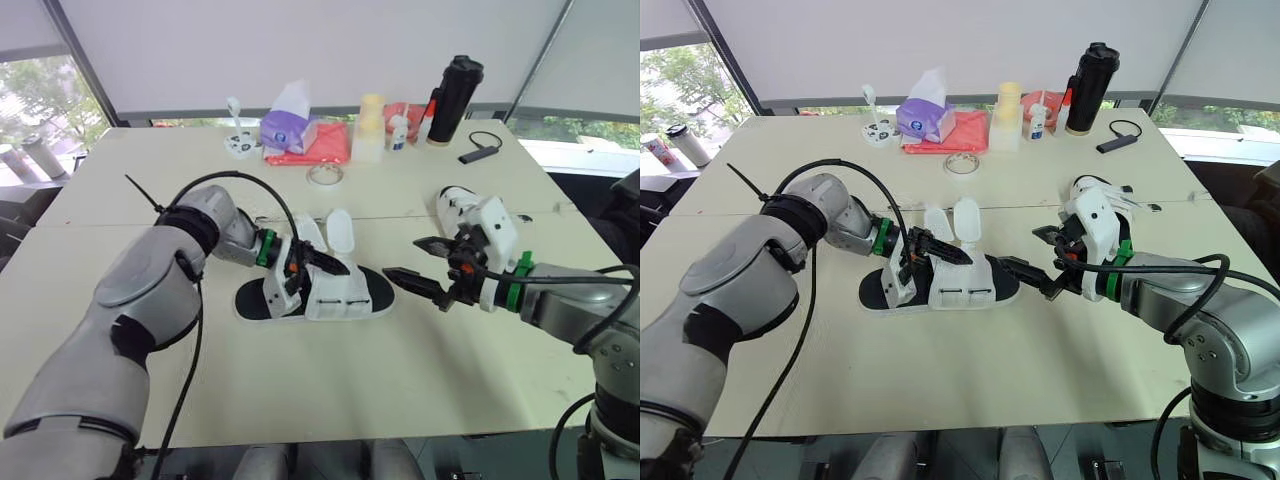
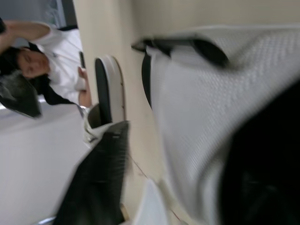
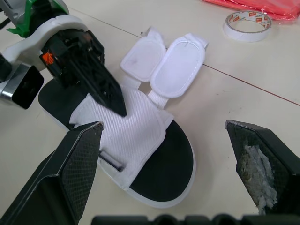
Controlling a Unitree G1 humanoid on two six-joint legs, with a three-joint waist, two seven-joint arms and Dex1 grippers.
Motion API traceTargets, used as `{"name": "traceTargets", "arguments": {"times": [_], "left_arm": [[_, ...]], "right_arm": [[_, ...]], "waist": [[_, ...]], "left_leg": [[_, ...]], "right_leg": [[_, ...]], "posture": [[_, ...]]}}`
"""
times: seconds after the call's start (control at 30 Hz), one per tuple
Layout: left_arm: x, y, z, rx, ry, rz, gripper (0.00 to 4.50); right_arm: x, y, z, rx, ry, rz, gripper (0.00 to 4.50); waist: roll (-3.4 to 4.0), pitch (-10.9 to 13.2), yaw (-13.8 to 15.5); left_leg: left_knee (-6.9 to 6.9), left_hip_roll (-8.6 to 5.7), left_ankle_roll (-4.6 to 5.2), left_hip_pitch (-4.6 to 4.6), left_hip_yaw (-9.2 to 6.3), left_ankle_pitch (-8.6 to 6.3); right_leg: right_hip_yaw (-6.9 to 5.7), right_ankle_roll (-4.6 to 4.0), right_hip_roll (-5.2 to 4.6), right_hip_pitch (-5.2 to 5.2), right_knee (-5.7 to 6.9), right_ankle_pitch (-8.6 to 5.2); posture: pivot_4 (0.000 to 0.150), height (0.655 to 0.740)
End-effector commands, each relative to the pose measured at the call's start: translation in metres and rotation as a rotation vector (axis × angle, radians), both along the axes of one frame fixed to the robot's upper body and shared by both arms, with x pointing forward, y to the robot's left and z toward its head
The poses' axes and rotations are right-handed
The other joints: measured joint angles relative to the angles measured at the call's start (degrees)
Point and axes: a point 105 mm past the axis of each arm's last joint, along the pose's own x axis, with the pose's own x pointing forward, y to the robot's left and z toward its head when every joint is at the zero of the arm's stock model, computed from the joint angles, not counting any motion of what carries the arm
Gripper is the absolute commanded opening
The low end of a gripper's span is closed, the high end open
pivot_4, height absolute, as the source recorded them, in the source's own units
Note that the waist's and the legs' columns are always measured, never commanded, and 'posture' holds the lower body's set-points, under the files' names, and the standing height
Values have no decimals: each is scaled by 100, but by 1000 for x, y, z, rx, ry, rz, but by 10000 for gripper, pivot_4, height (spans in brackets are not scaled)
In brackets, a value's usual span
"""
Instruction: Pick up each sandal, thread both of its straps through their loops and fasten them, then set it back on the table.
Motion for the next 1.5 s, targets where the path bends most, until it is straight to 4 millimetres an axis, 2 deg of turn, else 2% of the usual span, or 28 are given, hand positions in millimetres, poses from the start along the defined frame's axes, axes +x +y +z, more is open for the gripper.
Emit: {"name": "traceTargets", "arguments": {"times": [0.03,0.3,0.5,0.57,0.63,0.77,1.17,1.5], "left_arm": [[5,1,14,-54,10,51,35574],[11,15,11,-156,148,226,35574],[12,12,11,-199,208,268,35574],[11,9,12,-214,222,264,30105],[9,7,14,-221,230,248,21969],[5,6,16,-222,241,229,1328],[6,2,19,-225,177,206,545],[5,4,8,-203,160,200,545]], "right_arm": [[-2,4,10,-13,-52,24,45000],[-1,6,8,-12,-50,29,45000],[0,8,8,-12,-52,36,45000],[0,8,7,-14,-52,37,45000],[0,9,7,-16,-52,38,45000],[0,9,7,-16,-53,41,45000],[0,10,7,-15,-59,36,45000],[0,10,6,-15,-58,32,45000]], "waist": [[0,0,4],[0,0,-2],[0,-1,5],[0,-1,1],[0,-1,-6],[0,-1,-11],[0,-1,-11],[0,-1,-10]], "left_leg": [[0,0,0,0,0,0],[0,0,0,0,0,0],[4,0,0,1,-2,0],[5,-1,0,1,-2,0],[6,-1,0,2,-2,0],[6,0,1,3,-3,1],[8,-1,1,3,-3,1],[9,-2,1,4,-3,1]], "right_leg": [[0,0,0,0,-1,0],[0,-1,-1,1,-1,1],[0,-4,0,2,2,2],[0,-4,-1,4,1,2],[0,-4,0,4,2,2],[0,-4,0,3,5,3],[1,-5,0,3,8,3],[1,-4,0,4,10,3]], "posture": [[1500,7296],[1500,7296],[1500,7296],[1500,7296],[1500,7296],[1500,7296],[1500,7296],[1500,7296]]}}
